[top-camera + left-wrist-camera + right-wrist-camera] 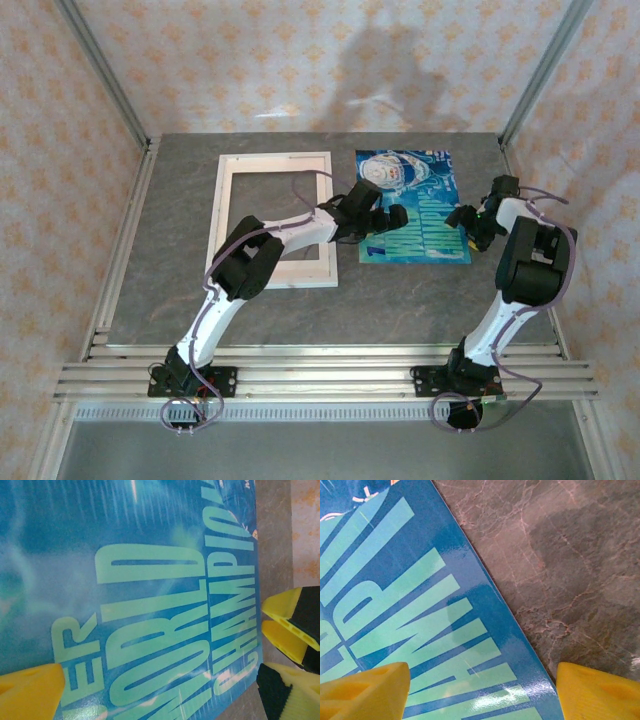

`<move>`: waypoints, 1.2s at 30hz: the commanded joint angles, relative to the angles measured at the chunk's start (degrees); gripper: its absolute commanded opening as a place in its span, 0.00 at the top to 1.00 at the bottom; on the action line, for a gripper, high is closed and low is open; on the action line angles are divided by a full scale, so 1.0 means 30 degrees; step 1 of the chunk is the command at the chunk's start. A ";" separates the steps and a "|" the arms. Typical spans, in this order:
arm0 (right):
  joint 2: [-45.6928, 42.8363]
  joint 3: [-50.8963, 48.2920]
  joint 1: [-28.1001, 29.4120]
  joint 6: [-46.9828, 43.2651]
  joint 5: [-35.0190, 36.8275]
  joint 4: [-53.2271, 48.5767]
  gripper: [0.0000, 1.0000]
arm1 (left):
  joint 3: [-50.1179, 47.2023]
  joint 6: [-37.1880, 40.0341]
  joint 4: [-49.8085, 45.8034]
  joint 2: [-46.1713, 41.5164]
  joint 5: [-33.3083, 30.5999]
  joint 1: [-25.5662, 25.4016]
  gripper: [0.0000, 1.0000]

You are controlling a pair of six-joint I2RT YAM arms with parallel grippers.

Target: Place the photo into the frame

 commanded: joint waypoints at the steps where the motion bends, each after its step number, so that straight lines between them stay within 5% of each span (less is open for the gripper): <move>1: -0.0422 -0.0254 0.0132 -0.0076 -0.1603 0.0279 0.24 | 0.0087 -0.0382 -0.0301 0.0714 0.0405 -0.0264 0.00; 17: -0.2920 -0.0963 0.0102 0.0172 -0.2631 0.0408 0.26 | 0.0007 0.0106 -0.0987 0.0672 0.0531 -0.0275 0.00; 25: -0.3283 -0.2372 -0.0608 0.1296 -0.8258 0.5912 0.27 | 0.0160 0.0590 -0.1757 0.0641 0.0556 -0.0297 0.00; 36: -0.1620 -0.1646 -0.0716 0.3220 -1.3004 1.0392 0.31 | 0.0334 0.1288 -0.3122 0.0606 0.0383 -0.0290 0.00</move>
